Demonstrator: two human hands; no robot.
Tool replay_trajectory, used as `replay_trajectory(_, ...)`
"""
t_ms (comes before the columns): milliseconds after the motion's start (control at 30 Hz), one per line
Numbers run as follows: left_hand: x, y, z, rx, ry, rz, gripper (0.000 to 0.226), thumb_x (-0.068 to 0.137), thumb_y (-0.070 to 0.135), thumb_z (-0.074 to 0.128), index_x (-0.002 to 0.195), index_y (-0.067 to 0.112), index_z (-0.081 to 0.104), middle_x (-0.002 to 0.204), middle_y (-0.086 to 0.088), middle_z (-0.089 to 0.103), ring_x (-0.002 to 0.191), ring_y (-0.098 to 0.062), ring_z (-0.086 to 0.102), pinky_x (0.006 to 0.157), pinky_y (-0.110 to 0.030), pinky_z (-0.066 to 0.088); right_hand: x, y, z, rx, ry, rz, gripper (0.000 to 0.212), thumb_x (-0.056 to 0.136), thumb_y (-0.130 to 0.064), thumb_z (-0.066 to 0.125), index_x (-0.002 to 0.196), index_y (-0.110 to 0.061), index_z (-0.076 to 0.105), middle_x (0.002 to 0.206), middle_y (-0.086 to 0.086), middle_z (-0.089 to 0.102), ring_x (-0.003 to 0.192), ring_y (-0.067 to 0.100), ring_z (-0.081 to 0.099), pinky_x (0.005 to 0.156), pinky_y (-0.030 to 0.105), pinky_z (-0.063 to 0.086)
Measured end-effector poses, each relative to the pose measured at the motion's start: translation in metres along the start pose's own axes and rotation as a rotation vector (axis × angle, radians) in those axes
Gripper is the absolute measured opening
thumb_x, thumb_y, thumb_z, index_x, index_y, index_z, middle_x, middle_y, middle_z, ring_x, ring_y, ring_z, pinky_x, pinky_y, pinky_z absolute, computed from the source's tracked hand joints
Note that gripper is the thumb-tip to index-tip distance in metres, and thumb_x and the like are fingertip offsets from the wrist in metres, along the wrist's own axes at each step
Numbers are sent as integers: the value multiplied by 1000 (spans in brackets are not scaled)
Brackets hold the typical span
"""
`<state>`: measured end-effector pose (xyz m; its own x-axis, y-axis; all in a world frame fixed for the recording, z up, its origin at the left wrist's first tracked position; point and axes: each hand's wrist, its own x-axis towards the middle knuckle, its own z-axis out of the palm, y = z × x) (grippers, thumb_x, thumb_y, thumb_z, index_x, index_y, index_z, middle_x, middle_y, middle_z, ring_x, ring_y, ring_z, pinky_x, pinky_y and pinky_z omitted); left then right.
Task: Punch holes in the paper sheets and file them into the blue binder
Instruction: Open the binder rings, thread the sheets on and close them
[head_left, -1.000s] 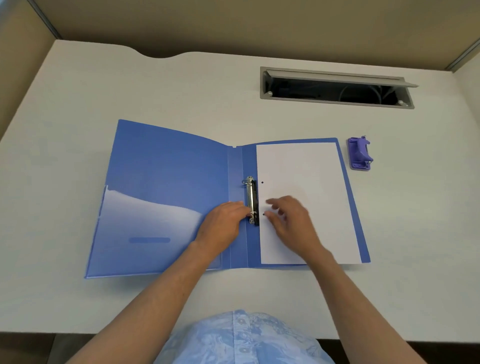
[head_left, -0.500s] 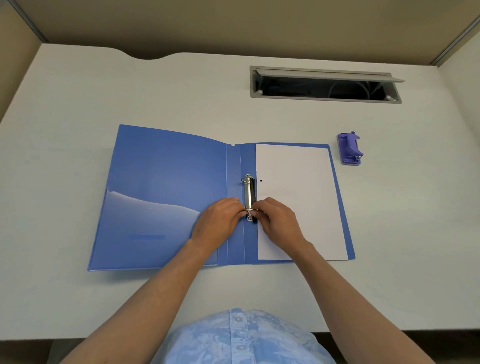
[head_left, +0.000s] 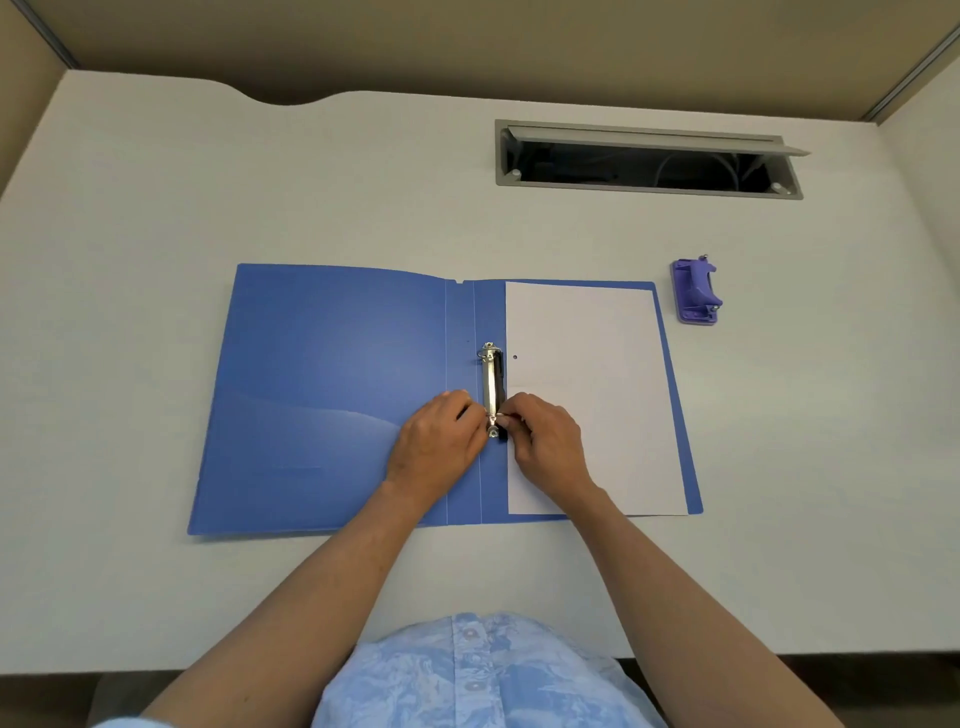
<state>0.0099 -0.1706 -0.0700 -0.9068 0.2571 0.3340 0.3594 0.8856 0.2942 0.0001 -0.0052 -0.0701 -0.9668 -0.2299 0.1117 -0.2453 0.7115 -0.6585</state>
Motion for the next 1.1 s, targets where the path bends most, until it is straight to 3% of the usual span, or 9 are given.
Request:
replay_trajectory(167, -2, -2, 1, -41, 22, -22, 22, 90, 18, 49, 71, 11, 58, 79, -5, 62, 71, -21, 63, 56, -30, 47, -1, 5, 0, 33, 9, 19, 10, 92, -8, 57, 83, -10, 62, 74, -2, 65, 61, 18, 53, 57, 36, 44)
replay_trajectory(367, 0, -4, 3, -106, -37, -54, 18, 90, 22, 53, 78, 12, 60, 80, -3, 60, 70, -21, 57, 61, -28, 44, 2, 9, -7, 80, -55, 1, 5, 90, -6, 63, 89, -9, 67, 76, -1, 68, 65, 18, 59, 62, 39, 52)
replay_trajectory(467, 3, -1, -3, -157, -98, -61, 10, 87, 22, 57, 92, 14, 61, 87, -1, 61, 76, -19, 55, 67, -25, 42, 5, 6, -17, 155, -91, 13, 15, 85, -1, 69, 98, -8, 68, 74, 1, 66, 64, 4, 54, 66, 25, 49)
replay_trajectory(567, 9, 5, -10, -230, -154, -141, 19, 85, 24, 55, 101, 16, 61, 93, 2, 61, 83, -18, 53, 71, -28, 45, 6, 5, -31, 221, -39, 32, 29, 83, 3, 68, 108, -10, 66, 83, 3, 63, 70, 3, 54, 69, 14, 44)
replay_trajectory(733, 23, 27, -9, -264, -222, -382, 28, 85, 44, 60, 91, 17, 62, 92, 3, 60, 89, -19, 52, 76, -31, 44, 4, 13, -37, 182, 23, 172, 31, 87, 6, 61, 114, -10, 64, 90, 1, 62, 77, 6, 56, 76, 15, 45)
replay_trajectory(867, 46, 45, -13, -157, -305, -536, 45, 84, 57, 54, 90, 13, 64, 95, -3, 62, 95, -24, 53, 80, -36, 43, 2, 18, -28, 99, 8, 153, 26, 89, 4, 59, 113, -6, 67, 92, -3, 61, 78, 7, 54, 77, 15, 41)
replay_trajectory(967, 63, 43, -12, -44, -406, -580, 36, 87, 46, 55, 90, 11, 63, 103, -9, 67, 100, -32, 58, 81, -37, 41, 1, 22, -22, 55, 7, 108, 24, 90, 4, 59, 109, -4, 70, 92, 6, 63, 77, 12, 54, 73, 17, 41)
replay_trajectory(1100, 78, 39, -14, -67, -520, -662, 17, 83, 29, 60, 90, 17, 49, 102, -8, 67, 99, -33, 61, 80, -37, 39, -3, 23, -16, 18, 51, 94, 26, 87, 3, 59, 108, -2, 72, 89, 11, 62, 76, 17, 56, 70, 17, 40)
